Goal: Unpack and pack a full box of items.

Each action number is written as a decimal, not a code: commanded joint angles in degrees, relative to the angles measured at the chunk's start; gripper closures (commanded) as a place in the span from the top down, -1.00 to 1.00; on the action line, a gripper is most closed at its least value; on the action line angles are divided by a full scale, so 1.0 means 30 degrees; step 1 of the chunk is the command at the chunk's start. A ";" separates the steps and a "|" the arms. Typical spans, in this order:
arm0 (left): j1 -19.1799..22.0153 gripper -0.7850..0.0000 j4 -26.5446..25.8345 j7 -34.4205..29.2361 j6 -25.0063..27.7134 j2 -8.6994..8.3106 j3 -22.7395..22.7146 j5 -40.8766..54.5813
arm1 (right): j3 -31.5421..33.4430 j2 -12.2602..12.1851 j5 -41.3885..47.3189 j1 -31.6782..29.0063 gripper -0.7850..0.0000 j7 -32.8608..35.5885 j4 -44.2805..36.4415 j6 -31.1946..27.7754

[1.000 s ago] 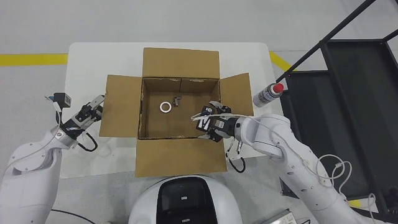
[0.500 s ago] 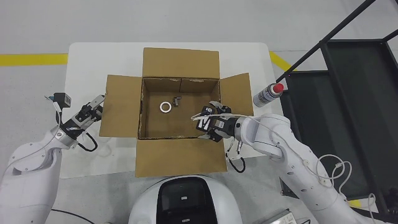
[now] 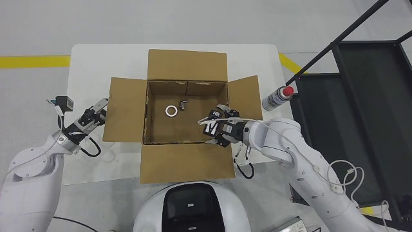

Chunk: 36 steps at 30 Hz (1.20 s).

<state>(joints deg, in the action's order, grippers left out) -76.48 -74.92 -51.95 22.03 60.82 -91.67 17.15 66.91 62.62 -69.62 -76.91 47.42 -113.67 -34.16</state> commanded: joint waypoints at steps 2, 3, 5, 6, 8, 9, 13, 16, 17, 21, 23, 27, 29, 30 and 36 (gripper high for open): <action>0.0000 1.00 0.0000 0.0000 0.0000 0.0000 0.0000 0.0000 | 0.0000 0.0000 0.0002 0.0000 1.00 -0.0001 0.0000 0.0000; 0.0000 1.00 0.0000 0.0000 0.0000 0.0000 0.0000 0.0000 | 0.0000 0.0000 0.0002 0.0000 1.00 -0.0001 0.0000 0.0000; 0.0000 1.00 0.0000 0.0000 0.0000 0.0000 0.0000 0.0000 | 0.0000 0.0000 0.0002 0.0000 1.00 -0.0001 0.0000 0.0000; 0.0000 1.00 0.0000 0.0000 0.0000 0.0000 0.0000 0.0000 | 0.0000 0.0000 0.0002 0.0000 1.00 -0.0001 0.0000 0.0000; 0.0000 1.00 0.0000 0.0000 0.0000 0.0000 0.0000 0.0000 | -0.0013 0.0038 0.0351 -0.0004 1.00 -0.0456 0.0079 0.0365; 0.0000 1.00 0.0000 0.0000 0.0000 0.0000 0.0000 0.0000 | -0.0089 0.0088 0.0788 0.0150 1.00 -0.0849 0.0185 0.0630; 0.0000 1.00 0.0000 0.0000 0.0000 0.0000 0.0000 0.0000 | -0.0951 0.0397 0.2249 0.1495 1.00 -0.1467 0.1265 0.1878; 0.0000 1.00 0.0000 0.0000 0.0000 0.0000 0.0000 0.0000 | -0.1916 0.0722 0.2962 0.2713 1.00 -0.1807 0.2466 0.3115; 0.0000 1.00 0.0000 0.0000 0.0000 0.0000 0.0000 0.0000 | -0.2293 0.0823 0.2934 0.3131 1.00 -0.1752 0.2828 0.3375; 0.0000 1.00 0.0000 0.0000 0.0000 0.0000 0.0000 0.0000 | -0.3217 0.1134 0.3259 0.4121 1.00 -0.2520 0.3850 0.3888; 0.0000 1.00 0.0000 0.0000 0.0000 0.0000 0.0000 0.0000 | -0.3102 0.1152 0.3595 0.4003 1.00 -0.3463 0.3861 0.3753; -0.0043 1.00 -0.0300 0.0278 -0.0433 -0.0010 0.0094 -0.0154 | -0.2436 0.0978 0.3738 0.3372 1.00 -0.3942 0.3354 0.3076; 0.0010 1.00 -0.0385 0.0291 -0.0554 -0.0043 0.0129 -0.0480 | -0.2436 0.0978 0.3738 0.3372 1.00 -0.3942 0.3354 0.3076; 0.0044 1.00 -0.0409 0.0201 -0.0629 -0.0057 0.0180 -0.0580 | -0.2436 0.0978 0.3738 0.3372 1.00 -0.3942 0.3354 0.3076; 0.0413 1.00 -0.0295 -0.0947 -0.0900 -0.0148 0.0720 -0.1324 | -0.2387 0.0981 0.3722 0.3301 1.00 -0.4117 0.3336 0.3262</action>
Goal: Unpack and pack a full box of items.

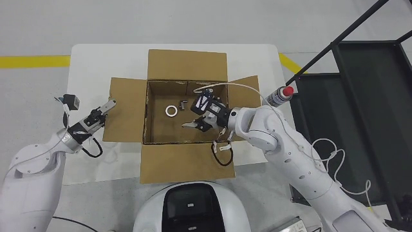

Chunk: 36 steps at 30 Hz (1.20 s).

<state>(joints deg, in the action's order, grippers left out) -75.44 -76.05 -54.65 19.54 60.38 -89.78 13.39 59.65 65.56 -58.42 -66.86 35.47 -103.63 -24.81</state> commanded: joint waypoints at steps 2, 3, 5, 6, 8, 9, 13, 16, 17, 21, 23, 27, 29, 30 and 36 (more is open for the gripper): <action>0.0227 1.00 0.0260 -0.0194 -0.0114 0.0005 0.0327 -0.0070 | 0.0251 -0.0010 -0.0222 -0.0329 1.00 -0.0723 -0.0316 0.0680; 0.0292 1.00 0.0348 -0.0263 -0.0061 0.0006 0.0395 0.0011 | 0.0420 -0.0034 -0.0510 -0.0525 1.00 -0.0958 -0.0536 0.1021; 0.0361 1.00 0.0484 -0.0420 0.0059 0.0000 0.0459 0.0242 | 0.0811 -0.0116 -0.1299 -0.1087 1.00 -0.1172 -0.1081 0.1758; 0.0384 1.00 0.0537 -0.0546 0.0114 -0.0010 0.0451 0.0410 | 0.1067 -0.0171 -0.1769 -0.1441 1.00 -0.1232 -0.1402 0.2147; 0.0415 1.00 0.0662 -0.0692 0.0184 -0.0044 0.0382 0.0572 | 0.1606 -0.0299 -0.2694 -0.2293 1.00 -0.1274 -0.2187 0.2805; 0.0421 1.00 0.0705 -0.0764 0.0204 -0.0057 0.0369 0.0651 | 0.1937 -0.0363 -0.3019 -0.2783 1.00 -0.1441 -0.2583 0.3111; 0.0454 1.00 0.0789 -0.1248 0.0225 -0.0117 0.0368 0.0934 | 0.3375 -0.0615 -0.4101 -0.4631 1.00 -0.1941 -0.3980 0.3873; 0.0514 1.00 0.0804 -0.1793 0.0131 -0.0154 0.0486 0.1154 | 0.4236 -0.0702 -0.4518 -0.5529 1.00 -0.2682 -0.4927 0.4452; 0.0560 1.00 0.0800 -0.1966 0.0069 -0.0155 0.0588 0.1226 | 0.4422 -0.0705 -0.4435 -0.5750 1.00 -0.3077 -0.5135 0.4604; 0.0780 1.00 0.0632 -0.2701 -0.0060 -0.0111 0.1359 0.1256 | 0.4422 -0.0705 -0.4435 -0.5750 1.00 -0.3077 -0.5135 0.4604; 0.0889 1.00 0.0589 -0.2945 -0.0224 -0.0073 0.1795 0.1287 | 0.4422 -0.0705 -0.4435 -0.5750 1.00 -0.3077 -0.5135 0.4604; 0.1101 1.00 0.0660 -0.3175 -0.0517 -0.0006 0.2454 0.1489 | 0.4422 -0.0705 -0.4435 -0.5750 1.00 -0.3077 -0.5135 0.4604; 0.1224 1.00 0.0748 -0.3451 -0.0566 0.0009 0.2670 0.1709 | 0.4422 -0.0705 -0.4435 -0.5750 1.00 -0.3077 -0.5135 0.4604; 0.1276 1.00 0.0807 -0.3742 -0.0620 0.0019 0.2781 0.1986 | 0.4422 -0.0705 -0.4435 -0.5750 1.00 -0.3077 -0.5135 0.4604; 0.1636 1.00 0.1352 -0.4025 -0.0452 -0.0108 0.2326 0.2616 | 0.4422 -0.0705 -0.4435 -0.5750 1.00 -0.3077 -0.5135 0.4604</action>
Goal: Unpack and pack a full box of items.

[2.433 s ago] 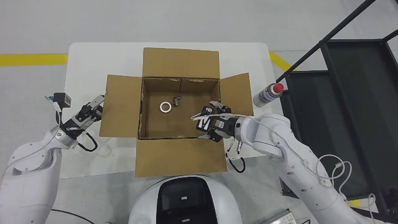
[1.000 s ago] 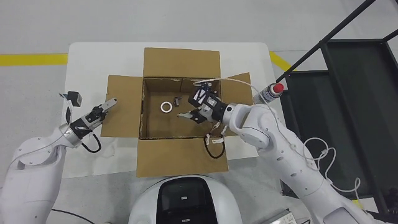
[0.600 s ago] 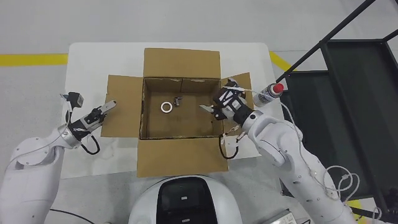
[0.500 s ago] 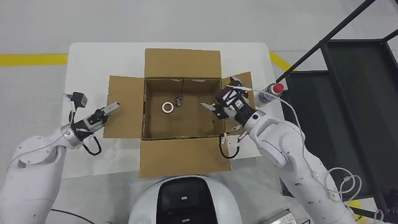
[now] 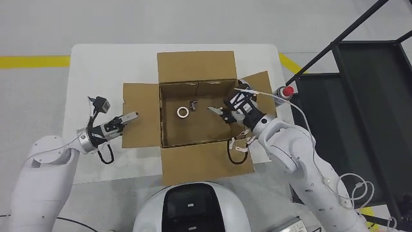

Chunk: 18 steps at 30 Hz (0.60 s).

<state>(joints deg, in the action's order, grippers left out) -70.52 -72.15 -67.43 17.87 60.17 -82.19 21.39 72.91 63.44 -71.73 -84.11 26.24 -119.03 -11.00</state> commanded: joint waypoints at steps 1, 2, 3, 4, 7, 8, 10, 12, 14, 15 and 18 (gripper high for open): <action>-0.0045 1.00 0.0121 0.0454 0.0201 -0.0095 -0.0537 0.0040 | 0.0000 0.0000 0.0000 0.0000 1.00 0.0000 0.0000 0.0000; -0.0123 1.00 0.0181 0.0583 0.0222 -0.0162 -0.0914 0.0203 | 0.0000 0.0000 0.0000 0.0000 1.00 0.0000 0.0000 0.0000; -0.0219 1.00 0.0274 0.0818 0.0265 -0.0241 -0.1392 0.0352 | 0.0000 0.0000 0.0000 0.0000 1.00 0.0000 0.0000 0.0000; -0.0332 1.00 0.0342 0.1259 0.0392 -0.0329 -0.1927 0.0324 | -0.0038 0.0009 0.0042 -0.0036 1.00 -0.0077 0.0058 0.0009; -0.0862 1.00 0.0308 0.2368 0.0515 -0.0546 -0.3362 0.0555 | -0.0518 0.0070 -0.0048 0.0226 1.00 0.0467 0.0498 -0.0072; -0.1039 1.00 0.0256 0.2654 0.0561 -0.0617 -0.3840 0.0663 | -0.0797 0.0112 0.0007 0.0465 1.00 0.0778 0.0667 -0.0104; -0.1431 1.00 0.0084 0.3323 0.0713 -0.0724 -0.4683 0.0868 | -0.1479 0.0219 -0.0066 0.1182 1.00 0.1773 0.1172 -0.0071; -0.1820 1.00 -0.0211 0.3802 0.0748 -0.0788 -0.5299 0.1214 | -0.2293 0.0414 0.0459 0.2053 1.00 0.2861 0.1848 0.0473; -0.2184 1.00 -0.0552 0.4295 0.0774 -0.0831 -0.5765 0.1386 | -0.3284 0.0645 0.0801 0.3154 1.00 0.3802 0.2340 0.0789; -0.2362 1.00 -0.0724 0.4678 0.0812 -0.0848 -0.5993 0.1382 | -0.3850 0.0777 0.0986 0.3719 1.00 0.4569 0.2787 0.1015; -0.2889 1.00 -0.1364 0.5571 0.0838 -0.0873 -0.6382 0.1151 | -0.5668 0.1203 0.0743 0.5536 1.00 0.6801 0.3717 0.1590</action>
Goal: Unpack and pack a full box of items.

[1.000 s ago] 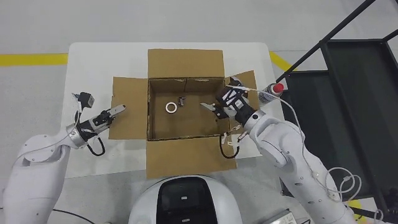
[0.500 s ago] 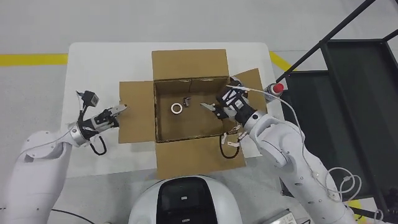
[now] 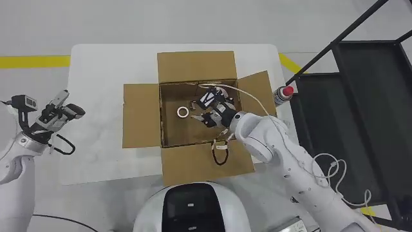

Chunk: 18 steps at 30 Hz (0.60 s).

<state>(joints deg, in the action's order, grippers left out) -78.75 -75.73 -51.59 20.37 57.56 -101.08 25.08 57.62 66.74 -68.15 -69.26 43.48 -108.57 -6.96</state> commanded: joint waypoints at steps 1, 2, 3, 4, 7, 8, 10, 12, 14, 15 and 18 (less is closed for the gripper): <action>-0.0145 1.00 -0.0170 0.0292 0.0004 -0.0003 -0.0087 -0.0078 | -0.1132 0.0327 0.0321 0.0948 1.00 0.1000 0.0402 0.0875; -0.0145 1.00 -0.0170 0.0292 0.0004 -0.0003 -0.0087 -0.0078 | -0.1701 0.0510 0.0657 0.1364 1.00 0.1104 0.0836 0.1114; -0.0145 1.00 -0.0170 0.0292 0.0004 -0.0003 -0.0087 -0.0078 | -0.2143 0.0681 0.0733 0.1771 1.00 0.1060 0.1274 0.1516; -0.0145 1.00 -0.0170 0.0292 0.0004 -0.0003 -0.0087 -0.0078 | -0.2462 0.0860 0.1184 0.1986 1.00 0.0756 0.1690 0.2133; -0.0145 1.00 -0.0170 0.0292 0.0004 -0.0003 -0.0087 -0.0078 | -0.2825 0.1240 0.2159 0.2186 1.00 -0.0595 0.2945 0.3818; -0.0145 1.00 -0.0170 0.0292 0.0004 -0.0003 -0.0087 -0.0078 | -0.2825 0.1240 0.2159 0.2186 1.00 -0.0595 0.2945 0.3818; -0.0145 1.00 -0.0170 0.0292 0.0004 -0.0003 -0.0087 -0.0078 | -0.2825 0.1240 0.2159 0.2186 1.00 -0.0595 0.2945 0.3818; -0.0145 1.00 -0.0170 0.0292 0.0004 -0.0003 -0.0087 -0.0078 | -0.2825 0.1240 0.2159 0.2186 1.00 -0.0595 0.2945 0.3818; -0.0145 1.00 -0.0170 0.0292 0.0004 -0.0003 -0.0087 -0.0078 | -0.2825 0.1240 0.2159 0.2186 1.00 -0.0595 0.2945 0.3818; -0.0145 1.00 -0.0170 0.0292 0.0004 -0.0003 -0.0087 -0.0078 | -0.2825 0.1240 0.2159 0.2186 1.00 -0.0595 0.2945 0.3818; -0.0145 1.00 -0.0170 0.0292 0.0004 -0.0003 -0.0087 -0.0078 | -0.2825 0.1240 0.2159 0.2186 1.00 -0.0595 0.2945 0.3818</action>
<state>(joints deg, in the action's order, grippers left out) -79.19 -76.24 -50.72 20.38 57.55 -101.34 24.85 49.15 70.46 -61.68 -62.71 41.70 -99.74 4.49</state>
